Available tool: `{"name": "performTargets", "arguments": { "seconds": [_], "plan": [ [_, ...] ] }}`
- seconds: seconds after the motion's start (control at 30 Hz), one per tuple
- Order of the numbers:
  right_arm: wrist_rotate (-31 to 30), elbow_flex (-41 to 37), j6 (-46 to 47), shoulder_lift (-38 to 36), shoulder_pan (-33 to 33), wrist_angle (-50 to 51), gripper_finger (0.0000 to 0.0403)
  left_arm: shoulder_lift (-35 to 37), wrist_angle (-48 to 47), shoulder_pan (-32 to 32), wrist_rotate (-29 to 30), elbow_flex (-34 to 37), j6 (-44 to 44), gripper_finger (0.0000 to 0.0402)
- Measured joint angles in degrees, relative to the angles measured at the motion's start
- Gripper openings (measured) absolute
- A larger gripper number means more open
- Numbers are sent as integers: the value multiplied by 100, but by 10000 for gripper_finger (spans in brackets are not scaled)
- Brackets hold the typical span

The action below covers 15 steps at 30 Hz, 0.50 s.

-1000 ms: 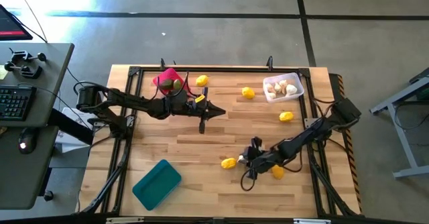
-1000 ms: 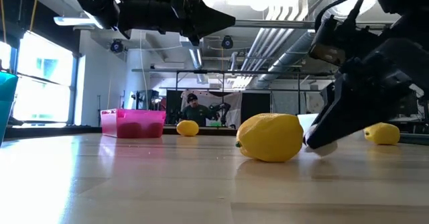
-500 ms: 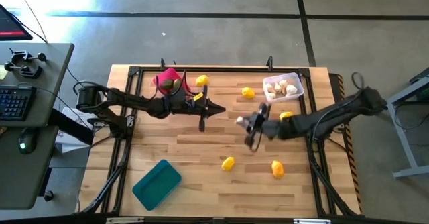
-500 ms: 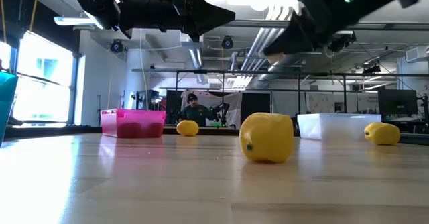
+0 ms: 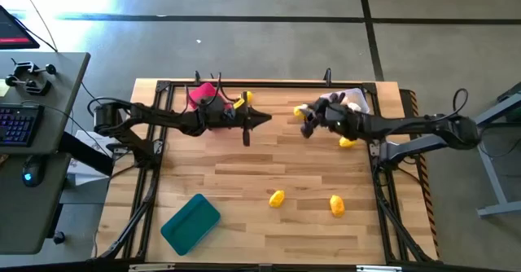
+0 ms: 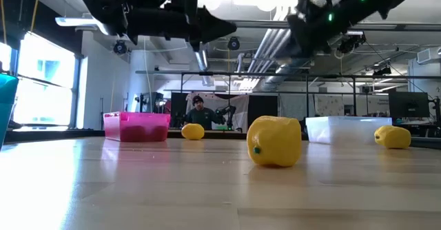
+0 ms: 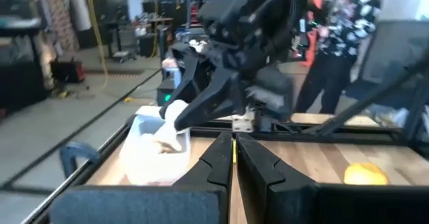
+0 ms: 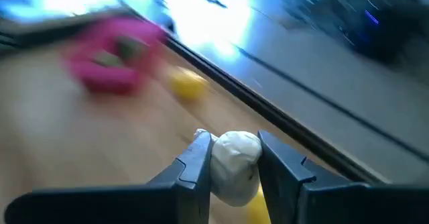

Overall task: Sort produce into baskets
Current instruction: Put the white garlic in the transparent bin

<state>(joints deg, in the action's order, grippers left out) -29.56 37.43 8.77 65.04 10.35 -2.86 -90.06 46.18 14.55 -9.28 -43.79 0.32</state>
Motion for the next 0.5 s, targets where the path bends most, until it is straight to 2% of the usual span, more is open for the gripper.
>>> {"name": "performTargets", "arguments": {
  "seconds": [0.23,0.4,0.5],
  "plan": [
    [-189,0,1133,7,1155,1894,85,0,-100,298,5,0,22,7],
    [-138,0,1592,22,1917,2570,85,-2,-280,627,117,0,-263,7],
    [106,0,1647,26,2373,2727,85,-4,-406,866,125,0,-370,7]
  ]
}}
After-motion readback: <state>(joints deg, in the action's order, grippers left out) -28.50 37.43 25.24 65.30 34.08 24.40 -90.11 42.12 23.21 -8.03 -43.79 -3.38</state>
